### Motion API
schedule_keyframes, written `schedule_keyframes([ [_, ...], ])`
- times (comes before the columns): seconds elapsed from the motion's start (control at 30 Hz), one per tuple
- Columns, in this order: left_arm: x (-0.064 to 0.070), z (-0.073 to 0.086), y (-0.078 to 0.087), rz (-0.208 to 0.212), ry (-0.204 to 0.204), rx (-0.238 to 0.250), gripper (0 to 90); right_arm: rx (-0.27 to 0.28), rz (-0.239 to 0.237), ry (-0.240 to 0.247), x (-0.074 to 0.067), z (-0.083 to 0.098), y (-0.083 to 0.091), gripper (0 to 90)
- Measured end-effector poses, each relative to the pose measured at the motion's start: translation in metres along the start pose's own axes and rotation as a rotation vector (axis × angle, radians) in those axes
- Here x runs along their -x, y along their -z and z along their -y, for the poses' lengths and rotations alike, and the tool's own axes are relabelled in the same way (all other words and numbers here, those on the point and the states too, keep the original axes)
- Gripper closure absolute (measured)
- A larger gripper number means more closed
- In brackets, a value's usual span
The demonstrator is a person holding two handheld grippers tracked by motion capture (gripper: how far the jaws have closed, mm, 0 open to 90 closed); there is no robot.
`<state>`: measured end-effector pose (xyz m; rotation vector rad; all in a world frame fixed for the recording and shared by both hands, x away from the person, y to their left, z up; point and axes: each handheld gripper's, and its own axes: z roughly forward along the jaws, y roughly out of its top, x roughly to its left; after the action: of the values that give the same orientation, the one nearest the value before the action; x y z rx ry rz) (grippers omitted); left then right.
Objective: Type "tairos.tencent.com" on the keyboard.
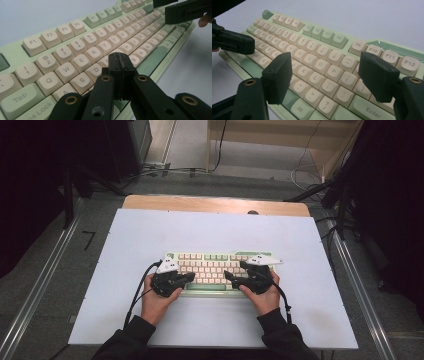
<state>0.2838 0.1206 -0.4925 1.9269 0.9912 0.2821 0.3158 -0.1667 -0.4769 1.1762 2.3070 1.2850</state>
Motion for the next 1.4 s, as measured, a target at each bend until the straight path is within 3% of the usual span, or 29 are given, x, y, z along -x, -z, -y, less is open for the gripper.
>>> schedule_keyframes([
  [0.17,0.002,0.000,-0.005,-0.008,-0.024,-0.041,90.0,0.002,0.006,-0.008,0.002,0.001,0.002,25.9],
  [0.5,0.002,0.000,-0.007,-0.025,-0.028,-0.068,90.0,-0.004,0.003,-0.002,0.001,0.002,0.001,26.2],
  [0.83,-0.001,-0.003,0.002,-0.005,0.011,0.007,90.0,-0.003,-0.001,0.000,0.001,0.002,0.001,26.2],
  [1.4,-0.007,-0.005,0.008,-0.045,0.035,0.065,90.0,-0.014,-0.005,0.005,-0.002,0.004,0.000,26.4],
])
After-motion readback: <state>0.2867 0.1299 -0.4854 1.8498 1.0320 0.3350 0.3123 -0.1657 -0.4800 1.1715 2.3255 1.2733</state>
